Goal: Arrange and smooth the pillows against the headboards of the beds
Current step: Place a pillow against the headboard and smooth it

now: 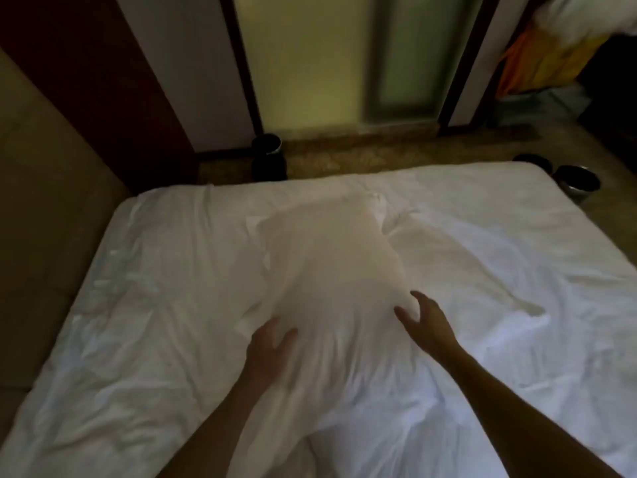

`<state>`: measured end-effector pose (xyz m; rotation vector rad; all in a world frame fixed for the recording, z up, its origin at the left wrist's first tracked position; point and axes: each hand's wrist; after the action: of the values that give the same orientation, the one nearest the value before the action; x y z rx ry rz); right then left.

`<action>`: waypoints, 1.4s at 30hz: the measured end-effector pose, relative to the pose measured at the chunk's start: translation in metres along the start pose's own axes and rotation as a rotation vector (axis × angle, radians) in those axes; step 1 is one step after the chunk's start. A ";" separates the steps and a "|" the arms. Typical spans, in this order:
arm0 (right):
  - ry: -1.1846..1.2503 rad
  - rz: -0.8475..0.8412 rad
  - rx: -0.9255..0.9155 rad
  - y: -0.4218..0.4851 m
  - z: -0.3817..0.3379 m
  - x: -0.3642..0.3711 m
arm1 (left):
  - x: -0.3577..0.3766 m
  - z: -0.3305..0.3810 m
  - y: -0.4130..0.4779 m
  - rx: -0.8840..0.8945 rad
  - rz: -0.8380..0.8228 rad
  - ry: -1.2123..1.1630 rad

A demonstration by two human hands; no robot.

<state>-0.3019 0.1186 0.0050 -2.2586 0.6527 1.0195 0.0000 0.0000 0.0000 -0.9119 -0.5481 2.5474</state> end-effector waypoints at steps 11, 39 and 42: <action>0.075 -0.193 0.253 0.085 -0.017 0.042 | 0.044 0.019 0.084 -0.266 -0.007 -0.026; 0.173 -0.047 0.060 0.102 -0.132 0.045 | 0.061 0.034 0.077 -0.483 0.148 -0.528; 0.063 -0.004 -0.048 0.082 -0.166 0.037 | 0.043 0.025 0.066 -0.462 0.139 -0.622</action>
<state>-0.2478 -0.0587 0.0426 -2.3409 0.6572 0.9748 -0.0621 -0.0420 -0.0360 -0.2574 -1.3329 2.8744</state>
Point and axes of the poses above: each hand's wrist, its own y-axis towards the middle knuckle, its own x-axis out of the palm, z = x × y, and after that the axes turned 1 degree about -y, right-handed
